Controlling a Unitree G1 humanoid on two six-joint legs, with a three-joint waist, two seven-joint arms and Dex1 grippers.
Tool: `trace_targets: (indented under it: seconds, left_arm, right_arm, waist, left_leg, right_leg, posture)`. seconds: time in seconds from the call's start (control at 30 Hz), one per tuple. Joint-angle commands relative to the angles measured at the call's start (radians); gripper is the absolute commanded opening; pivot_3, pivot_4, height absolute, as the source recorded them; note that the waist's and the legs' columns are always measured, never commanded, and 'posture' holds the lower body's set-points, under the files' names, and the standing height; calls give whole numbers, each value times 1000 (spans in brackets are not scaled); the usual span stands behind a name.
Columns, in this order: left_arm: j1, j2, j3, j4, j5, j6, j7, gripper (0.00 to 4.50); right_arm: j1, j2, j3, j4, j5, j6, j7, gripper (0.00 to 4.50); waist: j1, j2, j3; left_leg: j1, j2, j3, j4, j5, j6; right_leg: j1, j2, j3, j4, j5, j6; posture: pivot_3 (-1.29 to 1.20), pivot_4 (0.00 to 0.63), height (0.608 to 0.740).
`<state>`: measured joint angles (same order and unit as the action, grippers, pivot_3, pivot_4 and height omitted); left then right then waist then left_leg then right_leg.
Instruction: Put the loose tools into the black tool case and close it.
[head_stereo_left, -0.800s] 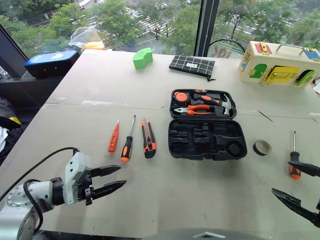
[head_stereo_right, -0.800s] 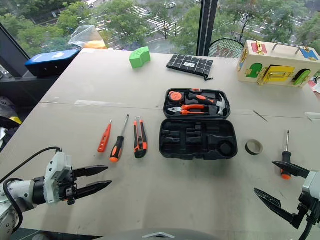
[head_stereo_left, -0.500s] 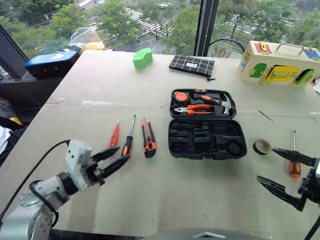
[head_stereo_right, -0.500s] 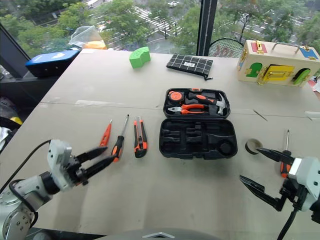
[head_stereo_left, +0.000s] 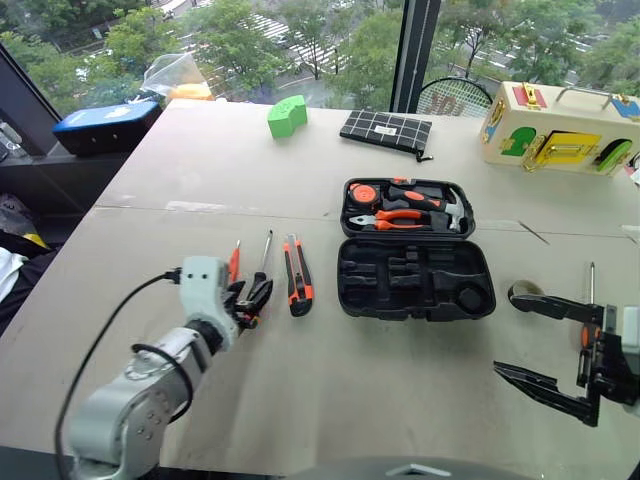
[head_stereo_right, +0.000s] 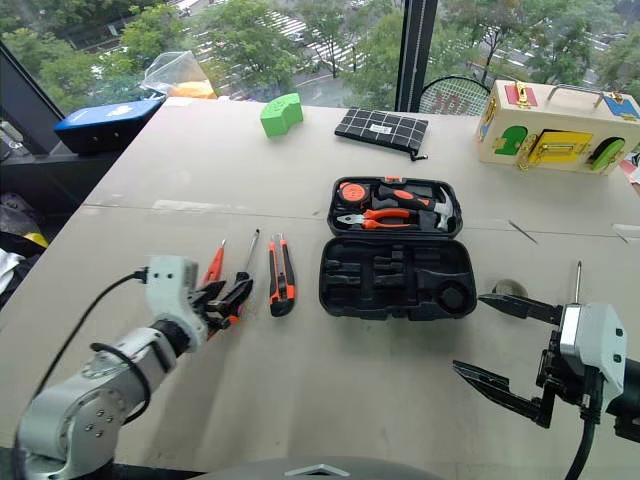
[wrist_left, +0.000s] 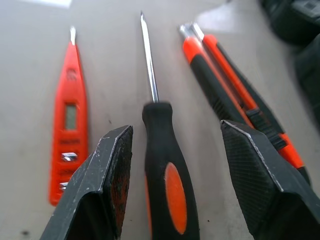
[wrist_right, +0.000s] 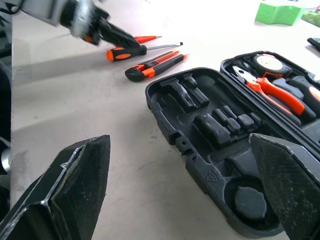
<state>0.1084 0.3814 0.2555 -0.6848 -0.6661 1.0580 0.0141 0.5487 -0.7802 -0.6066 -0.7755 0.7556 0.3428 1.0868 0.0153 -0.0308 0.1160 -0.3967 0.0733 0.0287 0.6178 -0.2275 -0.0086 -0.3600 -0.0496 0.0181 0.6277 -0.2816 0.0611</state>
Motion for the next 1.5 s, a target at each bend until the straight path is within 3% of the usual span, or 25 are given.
trace_targets:
  seconds: [0.03, 0.13, 0.2, 0.37, 0.47, 0.6, 0.67, 0.77, 0.93, 1.1, 1.5]
  left_arm:
    - [-28, -9, -69, 20, 56, 18, 24, 2094]
    - [-33, -23, -79, 49, 91, 21, 37, 909]
    - [-36, -24, -76, 54, 103, 10, 26, 822]
    - [-117, -24, 8, 59, 151, -230, -37, 822]
    - [-226, 43, -8, 101, 135, -313, -182, 822]
    - [-408, 170, -179, 202, 85, -352, -538, 822]
    - [-507, 216, -287, 306, 148, -413, -677, 822]
    - [-733, 254, -557, 608, 365, -687, -1000, 822]
    - [-957, 134, -707, 1023, 534, -968, -1163, 822]
    - [-1070, 22, -750, 1304, 647, -1125, -1206, 822]
    - [-1181, -62, -751, 1605, 809, -1258, -1172, 822]
  right_arm:
    - [-7, -15, -37, -24, 24, -4, 2, 4500]
    - [-5, -14, -43, -30, 26, -3, 2, 4500]
    - [-3, -12, -45, -30, 26, -4, 2, 4500]
    - [3, 19, -35, -26, -4, -22, -29, 4500]
    - [15, 51, -38, -24, -8, -30, -59, 4500]
    - [53, 96, -44, -21, -35, -52, -82, 4500]
    - [70, 114, -49, -14, -58, -69, -90, 4500]
    - [102, 141, -112, -2, -49, -70, -115, 4500]
    - [143, 159, -180, -9, -46, -85, -118, 4500]
    - [178, 166, -227, -29, -25, -84, -122, 4500]
    - [144, 73, -294, 18, 2, -57, -106, 4500]
  waist:
    - [1, 0, 0]
    - [2, 2, -1]
    - [2, 4, -3]
    - [2, 3, -2]
    - [8, 2, -3]
    - [16, 2, -3]
    - [20, 3, -3]
    - [19, 4, -2]
    - [14, 5, -1]
    - [6, 5, -1]
    - [0, 5, -1]
  left_leg:
    - [0, 0, 0, 0, 0, 0]
    - [0, 0, 0, 0, 0, 0]
    - [0, -1, 0, 0, 0, 0]
    - [0, -1, 0, 0, 0, 0]
    - [-2, -1, -3, 1, 0, 0]
    - [-3, -3, -4, 1, 0, 0]
    - [-3, -3, -4, 1, 0, 0]
    - [-3, -3, -4, 1, 0, 0]
    - [-4, -3, -4, 1, 0, 0]
    - [-5, -3, -5, 1, -1, 2]
    - [-6, -3, -5, 5, -2, 3]
  right_leg:
    - [0, 0, 0, 0, 0, 0]
    - [0, 0, 0, 0, 0, 0]
    - [0, 0, 1, 0, -1, -1]
    - [0, 1, 2, 0, -2, -3]
    - [0, 1, 0, 0, -2, -3]
    - [0, 1, 2, -1, -1, -2]
    - [0, 2, 3, -1, -1, 0]
    - [0, 3, 4, -1, -1, 0]
    - [0, 4, 6, -1, -1, 2]
    - [-1, 4, 5, -1, -2, 3]
    - [0, 4, 6, 0, -2, 3]
  posture:
    - [0, 150, 740]
    - [0, 150, 740]
    - [0, 150, 740]
    - [0, 150, 740]
    - [0, 150, 740]
    - [0, 150, 740]
    - [0, 150, 740]
    - [0, 150, 740]
    - [0, 150, 740]
    - [0, 150, 740]
    - [0, 150, 740]
